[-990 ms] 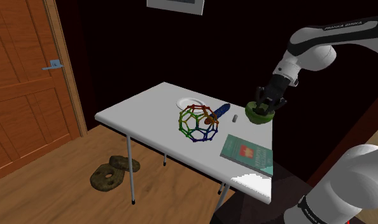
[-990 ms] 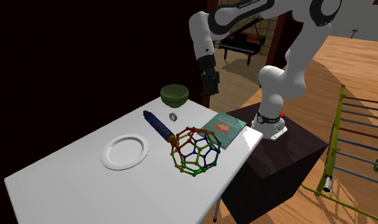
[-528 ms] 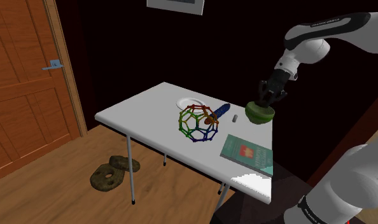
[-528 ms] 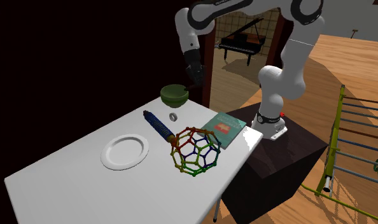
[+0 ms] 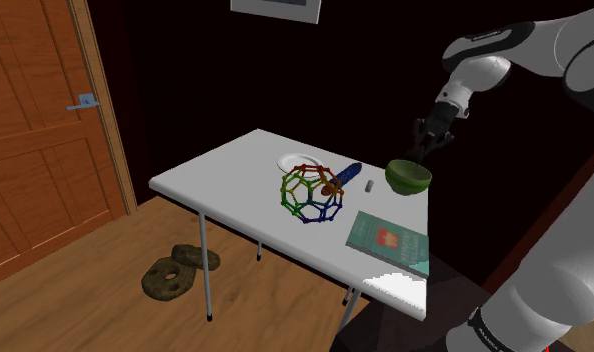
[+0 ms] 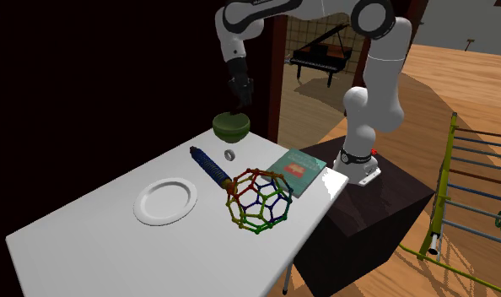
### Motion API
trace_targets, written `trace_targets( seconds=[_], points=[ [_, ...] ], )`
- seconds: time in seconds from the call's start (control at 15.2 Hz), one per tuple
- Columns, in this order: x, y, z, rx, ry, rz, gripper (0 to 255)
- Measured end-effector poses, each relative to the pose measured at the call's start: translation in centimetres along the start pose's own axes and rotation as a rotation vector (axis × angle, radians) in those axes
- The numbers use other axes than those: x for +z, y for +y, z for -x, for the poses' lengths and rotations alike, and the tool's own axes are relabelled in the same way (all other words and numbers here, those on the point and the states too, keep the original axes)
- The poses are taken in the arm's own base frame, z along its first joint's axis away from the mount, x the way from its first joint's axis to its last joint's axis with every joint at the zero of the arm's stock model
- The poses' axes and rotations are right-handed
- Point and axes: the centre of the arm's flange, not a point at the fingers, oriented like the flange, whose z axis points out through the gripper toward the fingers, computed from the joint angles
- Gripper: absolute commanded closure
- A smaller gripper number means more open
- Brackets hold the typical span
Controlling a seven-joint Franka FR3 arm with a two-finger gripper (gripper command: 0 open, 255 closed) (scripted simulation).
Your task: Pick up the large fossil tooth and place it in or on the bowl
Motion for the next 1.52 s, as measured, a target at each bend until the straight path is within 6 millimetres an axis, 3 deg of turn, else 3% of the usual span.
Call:
trace_targets(
  seconds=[0.26, 0.33, 0.46, 0.86, 1.32, 1.52],
  points=[
    [-2.7, 0.4, -4.6, 0.000, 0.001, 0.000, 255],
    [-2.7, 0.5, -4.7, 0.001, 0.001, 0.000, 0],
    [-2.2, 1.0, -4.6, 0.054, 0.017, -0.021, 0],
    [1.9, 7.2, -4.1, 0.849, 0.261, -0.263, 0],
    [5.3, 6.9, -5.0, 0.946, 0.287, -0.301, 0],
    [5.6, 6.9, -5.2, 0.947, 0.288, -0.301, 0]
  ],
)
